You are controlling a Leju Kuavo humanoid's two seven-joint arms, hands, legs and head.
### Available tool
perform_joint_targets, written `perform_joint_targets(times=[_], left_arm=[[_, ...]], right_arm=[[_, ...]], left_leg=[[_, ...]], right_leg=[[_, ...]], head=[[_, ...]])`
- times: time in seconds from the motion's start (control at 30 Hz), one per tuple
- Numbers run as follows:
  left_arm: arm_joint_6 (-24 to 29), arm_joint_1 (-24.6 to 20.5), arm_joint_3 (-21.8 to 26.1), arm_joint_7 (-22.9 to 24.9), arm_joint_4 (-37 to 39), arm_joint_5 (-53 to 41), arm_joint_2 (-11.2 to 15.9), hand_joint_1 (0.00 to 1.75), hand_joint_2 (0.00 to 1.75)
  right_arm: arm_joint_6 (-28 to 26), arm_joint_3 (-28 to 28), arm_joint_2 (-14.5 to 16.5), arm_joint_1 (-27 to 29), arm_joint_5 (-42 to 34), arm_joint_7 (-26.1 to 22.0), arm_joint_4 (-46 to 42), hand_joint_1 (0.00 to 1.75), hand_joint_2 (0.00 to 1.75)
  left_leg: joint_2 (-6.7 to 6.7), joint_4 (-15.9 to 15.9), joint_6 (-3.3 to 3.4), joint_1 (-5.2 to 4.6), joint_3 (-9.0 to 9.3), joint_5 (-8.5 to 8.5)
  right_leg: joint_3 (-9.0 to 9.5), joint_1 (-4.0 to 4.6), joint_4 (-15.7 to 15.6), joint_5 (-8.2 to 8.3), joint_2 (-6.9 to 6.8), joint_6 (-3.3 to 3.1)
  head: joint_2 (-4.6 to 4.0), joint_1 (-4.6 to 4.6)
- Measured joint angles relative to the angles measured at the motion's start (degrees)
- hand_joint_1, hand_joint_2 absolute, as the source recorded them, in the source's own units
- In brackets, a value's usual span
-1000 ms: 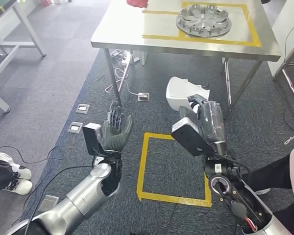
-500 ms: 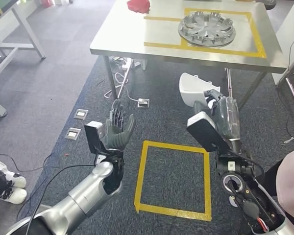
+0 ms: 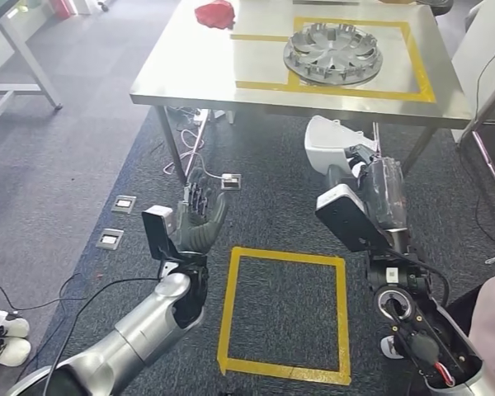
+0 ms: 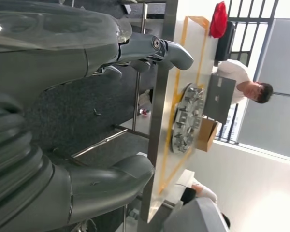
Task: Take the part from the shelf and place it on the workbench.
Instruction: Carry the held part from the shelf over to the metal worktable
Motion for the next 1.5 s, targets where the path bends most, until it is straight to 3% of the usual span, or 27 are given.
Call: perform_joint_targets(times=[0.07,0.13,0.2,0.27,0.3,0.33,0.37,0.43,0.5,0.53,0.63,0.7,0.77,0.8,0.83,0.87,0.97,1.0,1.03,1.1,1.17,1.27,1.33,1.37,1.4,1.47,1.5], left_arm=[[0.0,-0.1,0.0,0.0,0.0,0.1,0.0,0.00,1.75],[0.0,-0.3,-0.1,0.0,0.0,0.1,0.0,0.00,1.75],[0.0,-0.4,-0.1,0.0,0.0,0.2,0.0,0.00,1.75],[0.0,-0.3,-0.3,0.0,0.1,0.2,0.0,0.00,1.75],[0.1,-0.3,-0.3,0.0,0.1,0.3,0.1,0.00,1.75],[0.2,-0.3,-0.3,0.0,0.1,0.4,0.1,0.00,1.75],[0.3,-0.2,-0.3,0.0,0.1,0.4,0.2,0.00,1.75],[0.7,-0.3,-0.3,0.0,0.1,0.5,0.4,0.00,1.75],[1.3,-0.3,-0.3,-0.1,0.2,0.6,0.5,0.00,1.75],[1.8,-0.2,-0.4,-0.3,0.3,0.7,0.6,0.00,1.75],[3.2,0.3,-0.4,-1.0,0.3,0.9,1.1,0.00,1.75],[4.0,0.6,-0.4,-1.3,0.2,0.9,1.5,0.00,1.75],[4.6,1.2,-0.4,-1.4,0.2,1.0,2.0,0.00,1.75],[4.8,1.7,-0.3,-1.4,0.1,1.0,2.2,0.00,1.75],[4.9,2.1,-0.3,-1.4,0.1,0.9,2.4,0.00,1.75],[5.0,2.4,-0.3,-1.4,0.0,0.8,2.6,0.00,1.75],[5.0,2.9,-0.3,-1.3,-0.4,0.3,3.0,0.00,1.75],[5.0,3.0,-0.3,-1.3,-0.5,0.2,3.2,0.00,1.75],[5.0,3.1,-0.3,-1.2,-0.7,0.1,3.2,0.00,1.75],[5.0,3.3,-0.2,-1.2,-1.1,-0.1,3.3,0.00,1.75],[5.0,3.4,-0.2,-1.2,-1.4,-0.2,3.4,0.00,1.75],[5.0,3.7,-0.2,-1.2,-1.7,-0.2,3.5,0.00,1.75],[5.3,4.0,-0.2,-1.2,-1.9,-0.3,3.5,0.00,1.75],[5.4,4.2,-0.2,-1.1,-2.0,-0.3,3.6,0.00,1.75],[5.5,4.2,-0.2,-1.1,-2.1,-0.3,3.6,0.00,1.75],[5.6,4.3,-0.2,-1.1,-2.3,-0.4,3.7,0.00,1.75],[5.6,4.3,-0.2,-1.1,-2.4,-0.4,3.7,0.00,1.75]], right_arm=[[0.2,-0.1,-0.1,0.0,0.2,0.2,-0.2,1.75,1.75],[0.3,-0.3,-0.2,-0.1,0.5,0.5,-0.5,1.75,1.75],[0.4,-0.4,-0.4,-0.2,0.7,0.8,-0.7,1.75,1.75],[0.5,-0.4,-0.7,0.0,0.8,1.0,-0.8,1.75,1.75],[0.5,-0.5,-0.9,0.2,0.8,1.1,-0.8,1.75,1.75],[0.5,-0.5,-1.0,0.3,0.8,1.1,-0.9,1.75,1.75],[0.5,-0.6,-1.2,0.3,0.8,1.1,-0.9,1.75,1.75],[0.5,-0.7,-1.4,0.4,0.9,1.1,-0.9,1.75,1.75],[0.5,-0.9,-1.6,0.5,1.0,1.1,-0.9,1.75,1.75],[0.6,-1.0,-1.7,0.6,1.0,1.1,-1.1,1.75,1.75],[0.6,-1.4,-2.0,0.8,1.2,1.2,-1.5,1.75,1.75],[0.5,-1.5,-2.0,0.9,1.2,1.2,-1.8,1.75,1.75],[0.4,-1.5,-2.1,1.2,1.2,1.1,-1.9,1.75,1.75],[0.4,-1.5,-2.1,1.5,1.3,1.2,-2.0,1.75,1.75],[0.4,-1.5,-2.2,1.8,1.3,1.2,-2.0,1.75,1.75],[0.3,-1.6,-2.2,2.0,1.3,1.4,-2.0,1.75,1.75],[0.3,-1.7,-2.3,2.3,1.5,1.8,-2.2,1.75,1.75],[0.3,-1.8,-2.4,2.3,1.6,1.9,-2.3,1.75,1.75],[0.3,-1.9,-2.5,2.4,1.7,2.0,-2.5,1.75,1.75],[0.2,-2.3,-2.7,2.5,1.7,2.1,-2.8,1.75,1.75],[0.1,-2.7,-3.0,2.6,1.8,2.1,-3.1,1.75,1.75],[0.1,-2.8,-3.2,3.0,1.8,2.1,-3.2,1.75,1.75],[0.1,-2.9,-3.4,3.5,1.8,2.1,-3.2,1.75,1.75],[0.1,-2.9,-3.5,3.6,1.8,2.0,-3.2,1.75,1.75],[0.1,-3.0,-3.6,3.6,1.8,2.0,-3.2,1.75,1.75],[0.1,-3.0,-3.8,3.7,1.8,2.0,-3.2,1.75,1.75],[0.2,-3.0,-3.8,3.8,1.8,2.0,-3.2,1.75,1.75]], left_leg=[[-0.08,-0.5,0.33,0.08,0.72,-0.14],[-0.07,-0.7,0.83,0.35,1.78,-0.63],[-0.06,-0.8,1.25,0.47,2.83,-1.39],[-0.07,-0.8,1.38,0.48,3.76,-2.32],[-0.11,-0.7,1.34,0.49,4.32,-2.86],[-0.17,-0.6,1.26,0.50,4.98,-3.45],[-0.22,-0.5,1.14,0.51,5.74,-4.08],[-0.27,-0.2,0.79,0.45,7.06,-5.38],[-0.35,-0.2,0.27,0.37,7.59,-6.31],[-0.40,0.1,-0.06,0.31,7.74,-6.51],[-0.27,1.8,-0.96,0.35,7.77,-7.20],[-0.03,7.5,-1.45,0.54,4.60,-8.70],[0.05,15.2,-1.95,0.65,-0.85,-11.30],[0.06,17.3,-2.10,0.67,-2.88,-12.16],[0.07,17.4,-2.13,0.67,-3.97,-12.02],[0.08,15.2,-2.00,0.66,-3.89,-10.57],[0.15,2.6,-1.01,0.39,-0.23,-2.06],[0.14,0.1,-0.70,0.21,0.62,-0.42],[0.12,-0.9,-0.38,0.09,0.98,0.12],[0.04,-1.0,0.19,0.13,1.69,-0.57],[0.04,-1.2,0.84,0.34,2.88,-1.25],[0.02,-1.3,1.25,0.42,4.46,-2.55],[-0.06,-1.1,1.18,0.43,5.70,-3.70],[-0.13,-1.0,1.10,0.43,6.48,-4.34],[-0.19,-0.9,0.98,0.43,7.36,-5.04],[-0.30,-0.6,0.62,0.35,8.89,-6.43],[-0.36,-0.5,0.33,0.25,9.35,-7.11]], right_leg=[[0.55,0.13,0.3,-0.41,0.10,0.62],[-0.25,0.09,2.8,-0.85,-0.09,1.22],[-4.01,-0.13,9.6,-2.62,-0.28,1.79],[-8.82,-0.42,16.7,-5.76,-0.34,2.24],[-10.40,-0.55,18.0,-6.78,-0.38,2.36],[-11.06,-0.68,17.3,-6.63,-0.43,2.42],[-10.77,-0.77,14.6,-5.02,-0.46,2.42],[-9.02,-0.83,6.2,1.65,-0.51,2.16],[-7.83,-0.57,0.8,5.93,-0.52,1.49],[-7.60,-0.44,-0.1,6.43,-0.51,1.04],[-5.88,-0.57,-0.3,5.89,-0.50,-0.16],[-4.76,-0.71,-0.4,5.27,-0.49,-0.67],[-3.96,-0.67,-0.4,4.37,-0.46,-0.93],[-3.47,-0.63,-0.4,3.86,-0.42,-0.94],[-2.82,-0.59,-0.4,3.30,-0.38,-0.93],[-2.06,-0.54,-0.4,2.69,-0.34,-0.89],[0.17,-0.28,-0.3,0.73,-0.27,-0.47],[0.59,-0.19,-0.4,0.12,-0.25,-0.21],[0.87,-0.13,-0.3,-0.23,-0.23,0.09],[1.07,-0.08,0.2,-0.68,-0.26,0.67],[-0.42,-0.16,3.8,-1.34,-0.39,1.20],[-7.27,-0.49,15.3,-5.28,-0.51,1.88],[-10.62,-0.69,18.4,-7.24,-0.53,2.16],[-10.93,-0.78,16.9,-6.49,-0.55,2.21],[-10.41,-0.85,13.7,-4.25,-0.57,2.15],[-8.83,-0.81,5.3,2.60,-0.61,1.84],[-8.13,-0.71,2.4,5.04,-0.60,1.54]], head=[[0.00,0.04],[0.00,0.10],[0.00,0.32],[0.00,0.51],[0.00,0.56],[0.00,0.62],[0.00,0.66],[0.00,0.75],[0.00,0.75],[0.00,0.72],[0.00,0.53],[0.00,0.34],[0.00,0.13],[0.00,0.07],[0.00,-0.01],[0.00,-0.06],[0.00,-0.13],[0.00,-0.08],[0.00,-0.03],[0.00,0.02],[0.00,0.18],[0.00,0.50],[0.00,0.53],[0.00,0.56],[0.00,0.57],[0.00,0.66],[0.00,0.67]])
